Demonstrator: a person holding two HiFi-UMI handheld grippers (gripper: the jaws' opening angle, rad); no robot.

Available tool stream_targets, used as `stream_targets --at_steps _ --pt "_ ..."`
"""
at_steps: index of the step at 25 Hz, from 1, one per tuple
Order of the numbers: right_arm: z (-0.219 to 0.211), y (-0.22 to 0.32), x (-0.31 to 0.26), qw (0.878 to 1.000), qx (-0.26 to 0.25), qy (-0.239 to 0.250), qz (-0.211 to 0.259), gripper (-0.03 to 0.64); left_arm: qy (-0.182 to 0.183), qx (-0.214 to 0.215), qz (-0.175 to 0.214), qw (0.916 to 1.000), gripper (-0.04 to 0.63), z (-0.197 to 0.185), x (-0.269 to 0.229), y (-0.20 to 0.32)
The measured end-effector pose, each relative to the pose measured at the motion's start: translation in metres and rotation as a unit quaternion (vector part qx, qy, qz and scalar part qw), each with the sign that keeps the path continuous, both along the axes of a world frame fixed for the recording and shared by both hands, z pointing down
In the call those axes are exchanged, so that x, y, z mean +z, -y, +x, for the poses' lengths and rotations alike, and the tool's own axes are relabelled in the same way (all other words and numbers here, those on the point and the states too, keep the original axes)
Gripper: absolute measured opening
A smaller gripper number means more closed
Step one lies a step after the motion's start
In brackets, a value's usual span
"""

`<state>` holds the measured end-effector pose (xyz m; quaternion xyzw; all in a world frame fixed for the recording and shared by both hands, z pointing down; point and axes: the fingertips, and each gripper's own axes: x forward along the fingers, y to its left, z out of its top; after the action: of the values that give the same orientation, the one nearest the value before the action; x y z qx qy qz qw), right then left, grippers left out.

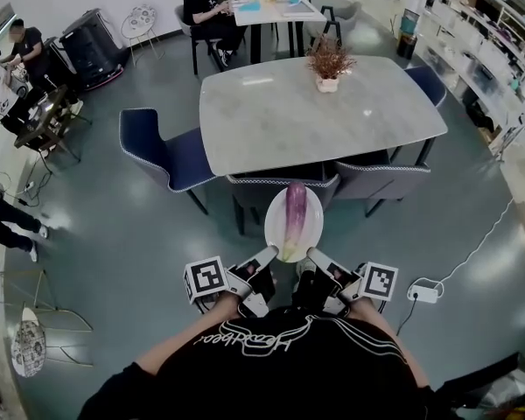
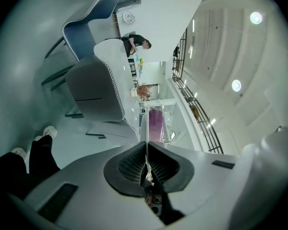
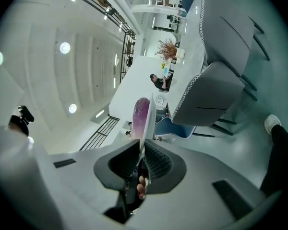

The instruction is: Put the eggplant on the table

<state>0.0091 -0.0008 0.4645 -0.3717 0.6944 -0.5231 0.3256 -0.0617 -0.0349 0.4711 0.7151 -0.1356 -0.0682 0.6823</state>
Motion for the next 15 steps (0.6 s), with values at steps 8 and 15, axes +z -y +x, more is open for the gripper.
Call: stream_targets --at_steps 8,15 --pt "0.011 0.029 -0.004 1.0 -0.012 0.005 0.007 0.038 0.016 -0.011 0.01 0.9998 0.018 0.007 -0.002 0.026" --pt "0.03 0.065 -0.003 1.0 -0.018 -0.001 0.0 0.038 0.002 -0.024 0.008 0.9997 0.018 0.029 -0.006 0.06"
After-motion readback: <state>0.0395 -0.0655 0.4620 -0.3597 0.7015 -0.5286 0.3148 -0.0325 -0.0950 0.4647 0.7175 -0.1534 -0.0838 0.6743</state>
